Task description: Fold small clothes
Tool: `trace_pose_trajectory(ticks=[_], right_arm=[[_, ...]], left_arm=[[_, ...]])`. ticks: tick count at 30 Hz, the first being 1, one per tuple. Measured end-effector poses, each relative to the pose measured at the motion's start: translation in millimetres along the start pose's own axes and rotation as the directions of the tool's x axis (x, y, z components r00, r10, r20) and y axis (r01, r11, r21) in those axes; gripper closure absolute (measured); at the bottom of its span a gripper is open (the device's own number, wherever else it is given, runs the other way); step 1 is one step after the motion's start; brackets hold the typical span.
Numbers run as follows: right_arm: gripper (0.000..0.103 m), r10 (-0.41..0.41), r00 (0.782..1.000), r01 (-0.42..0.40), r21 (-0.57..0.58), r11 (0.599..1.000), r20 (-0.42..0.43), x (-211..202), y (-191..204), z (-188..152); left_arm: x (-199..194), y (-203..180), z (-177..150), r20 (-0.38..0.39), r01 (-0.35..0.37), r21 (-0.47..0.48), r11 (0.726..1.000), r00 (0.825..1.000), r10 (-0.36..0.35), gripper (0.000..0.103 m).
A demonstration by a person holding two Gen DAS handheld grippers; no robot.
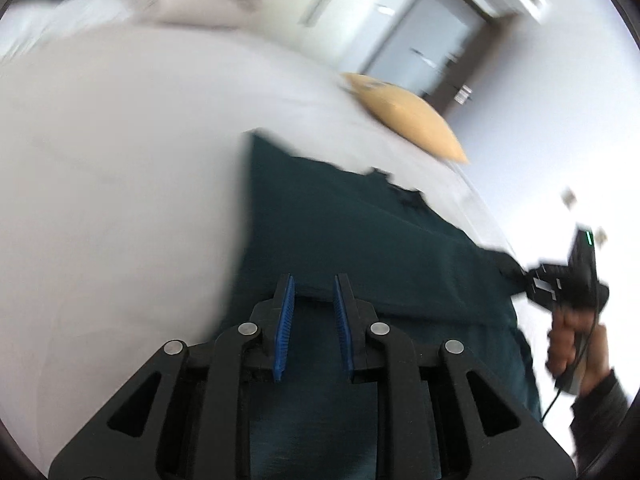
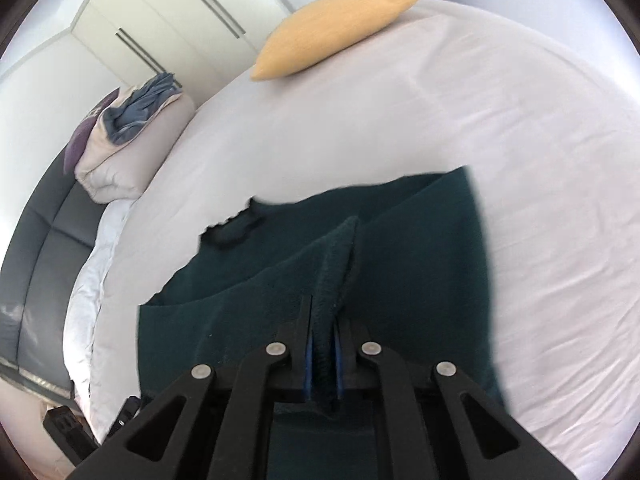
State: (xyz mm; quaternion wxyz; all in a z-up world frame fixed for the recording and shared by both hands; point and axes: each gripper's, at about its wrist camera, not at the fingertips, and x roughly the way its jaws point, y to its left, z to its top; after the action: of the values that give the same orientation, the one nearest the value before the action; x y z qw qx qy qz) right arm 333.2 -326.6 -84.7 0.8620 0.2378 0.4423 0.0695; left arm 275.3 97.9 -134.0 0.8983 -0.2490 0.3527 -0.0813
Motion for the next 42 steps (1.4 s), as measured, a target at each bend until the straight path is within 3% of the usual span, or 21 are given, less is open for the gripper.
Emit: trace_pose_trajectory(ticks=[8, 16, 19, 23, 26, 29, 36, 42], right_arm=[[0.094, -0.030, 0.999, 0.029, 0.045, 0.999, 0.011, -7.2, -24.8, -2.7], [0.094, -0.031, 1.000, 0.031, 0.084, 0.996, 0.002, -7.3, -39.0, 0.2], [0.094, -0.029, 0.999, 0.030, 0.056, 0.998, -0.015, -2.7, -34.9, -3.1], [0.094, -0.003, 1.000, 0.005, 0.079, 0.997, -0.025, -1.3, -38.9, -2.1], [0.093, -0.002, 1.000, 0.003, 0.063, 0.998, -0.028, -2.1, -37.6, -1.7], [0.090, 0.033, 0.999, -0.031, 0.077, 0.997, -0.027, -4.6, -39.9, -1.0], [0.090, 0.058, 0.998, -0.056, 0.064, 0.996, -0.025, -8.0, -44.7, -1.6], [0.090, 0.023, 0.999, -0.023, 0.018, 1.000, -0.023, 0.3, -35.6, 3.0]], left_arm=[[3.4, 1.8, -3.0, -0.009, 0.018, 0.012, 1.000, 1.000, -0.018, 0.084], [0.1, 45.3, -3.2, 0.020, 0.007, -0.200, 0.980, 1.000, -0.002, 0.084], [2.7, 47.7, 4.5, 0.015, 0.007, -0.225, 0.974, 1.000, -0.004, 0.084], [-4.0, 21.6, 21.3, 0.055, 0.024, -0.134, 0.991, 0.998, -0.017, 0.084], [5.6, -17.7, 30.7, 0.049, 0.027, 0.016, 1.000, 0.998, -0.028, 0.084], [28.0, -53.6, 31.2, 0.027, 0.030, 0.139, 0.990, 0.999, -0.034, 0.084], [73.9, -88.5, 39.2, -0.040, 0.016, 0.265, 0.964, 0.999, -0.006, 0.084], [116.9, -102.9, 57.8, -0.040, -0.087, 0.327, 0.941, 0.994, 0.105, 0.084]])
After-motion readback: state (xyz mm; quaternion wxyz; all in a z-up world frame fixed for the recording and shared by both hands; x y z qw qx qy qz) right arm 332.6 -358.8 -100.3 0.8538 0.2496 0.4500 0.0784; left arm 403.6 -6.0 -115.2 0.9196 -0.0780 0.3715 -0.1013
